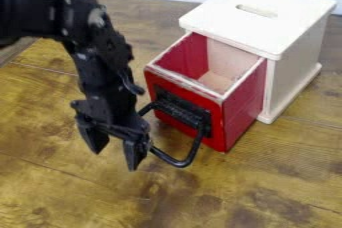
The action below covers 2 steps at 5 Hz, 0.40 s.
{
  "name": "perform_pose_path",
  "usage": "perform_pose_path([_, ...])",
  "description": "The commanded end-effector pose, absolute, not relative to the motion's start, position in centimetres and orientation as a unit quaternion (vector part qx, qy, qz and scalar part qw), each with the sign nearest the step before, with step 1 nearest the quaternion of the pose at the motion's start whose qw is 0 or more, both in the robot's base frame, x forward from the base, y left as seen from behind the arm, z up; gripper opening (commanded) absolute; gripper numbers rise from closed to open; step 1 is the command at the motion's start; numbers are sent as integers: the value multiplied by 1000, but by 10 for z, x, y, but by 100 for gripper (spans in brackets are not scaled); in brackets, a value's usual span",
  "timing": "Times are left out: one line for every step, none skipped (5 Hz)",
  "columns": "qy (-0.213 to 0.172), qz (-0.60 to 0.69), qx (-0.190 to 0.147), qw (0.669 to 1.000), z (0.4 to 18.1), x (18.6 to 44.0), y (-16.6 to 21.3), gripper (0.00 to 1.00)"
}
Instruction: Close the drawer
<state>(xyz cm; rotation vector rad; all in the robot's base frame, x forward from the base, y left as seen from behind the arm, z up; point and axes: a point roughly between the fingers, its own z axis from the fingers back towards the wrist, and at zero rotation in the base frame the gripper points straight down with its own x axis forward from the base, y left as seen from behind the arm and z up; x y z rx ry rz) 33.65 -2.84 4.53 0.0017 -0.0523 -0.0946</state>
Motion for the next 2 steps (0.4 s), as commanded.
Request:
perform_pose_path([-110, -69, -5, 991, 76, 372, -50, 100])
perform_pose_path([-137, -75, -8, 988, 83, 378, -51, 100])
